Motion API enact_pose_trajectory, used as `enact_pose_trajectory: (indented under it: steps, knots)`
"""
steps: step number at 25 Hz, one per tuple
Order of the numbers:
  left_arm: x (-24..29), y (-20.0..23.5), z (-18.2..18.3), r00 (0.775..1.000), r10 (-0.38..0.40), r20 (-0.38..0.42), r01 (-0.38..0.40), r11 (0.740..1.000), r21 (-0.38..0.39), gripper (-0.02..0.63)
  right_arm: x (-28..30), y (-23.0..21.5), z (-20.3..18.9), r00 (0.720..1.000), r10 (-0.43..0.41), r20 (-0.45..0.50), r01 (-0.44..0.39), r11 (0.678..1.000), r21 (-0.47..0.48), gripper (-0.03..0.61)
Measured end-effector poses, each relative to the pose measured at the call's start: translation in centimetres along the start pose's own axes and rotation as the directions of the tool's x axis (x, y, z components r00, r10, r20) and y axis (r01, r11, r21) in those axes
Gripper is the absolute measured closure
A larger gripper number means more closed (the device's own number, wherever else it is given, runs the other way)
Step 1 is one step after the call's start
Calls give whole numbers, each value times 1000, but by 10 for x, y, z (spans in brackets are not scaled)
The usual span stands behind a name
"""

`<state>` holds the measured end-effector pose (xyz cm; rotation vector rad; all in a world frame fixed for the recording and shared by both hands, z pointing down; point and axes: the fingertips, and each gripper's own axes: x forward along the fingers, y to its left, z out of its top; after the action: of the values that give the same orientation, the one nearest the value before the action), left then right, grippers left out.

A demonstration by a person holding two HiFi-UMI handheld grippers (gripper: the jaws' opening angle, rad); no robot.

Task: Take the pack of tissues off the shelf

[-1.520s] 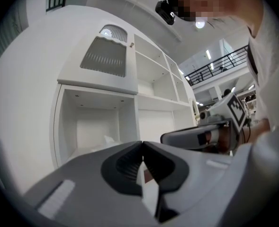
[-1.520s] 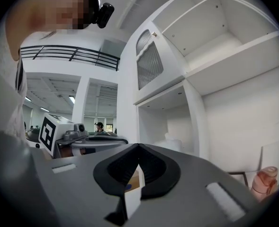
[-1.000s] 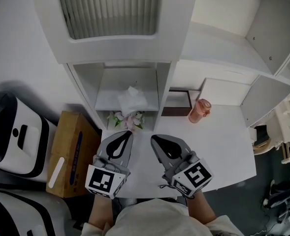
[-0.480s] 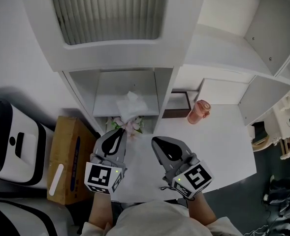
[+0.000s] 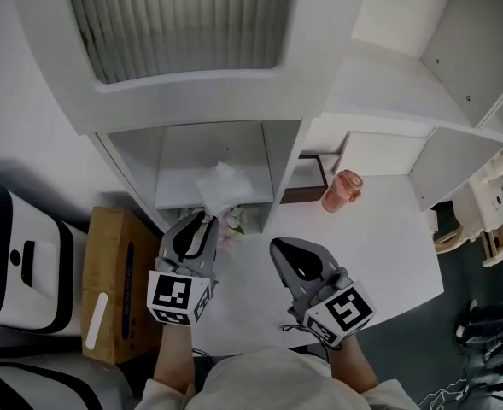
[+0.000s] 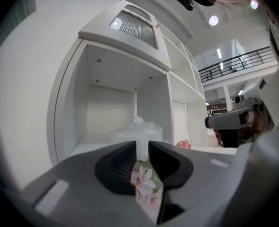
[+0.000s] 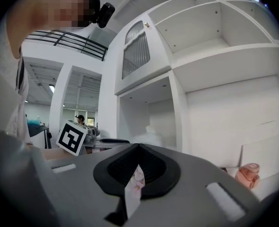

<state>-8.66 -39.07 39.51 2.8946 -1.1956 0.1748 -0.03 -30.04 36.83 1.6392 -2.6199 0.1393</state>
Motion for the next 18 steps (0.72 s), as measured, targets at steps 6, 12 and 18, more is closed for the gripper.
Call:
enact_pose_trajectory:
  steps: [6,12,18]
  knots:
    - [14,4,-5,1000,-1,-5,1,1000,-13,500,-2,-9,-1,999,-36,-8,36,999,-1,577]
    - [24,7,-10,1000,2,-19,-2,1000,2,474,-2,-11,-2,999,-46,-16,46,999,-7,577]
    - [27,9,-12,999,21,-31,-21,1000,20,503,-2,-10,-2,999,-47,-23,46,999,-11,577]
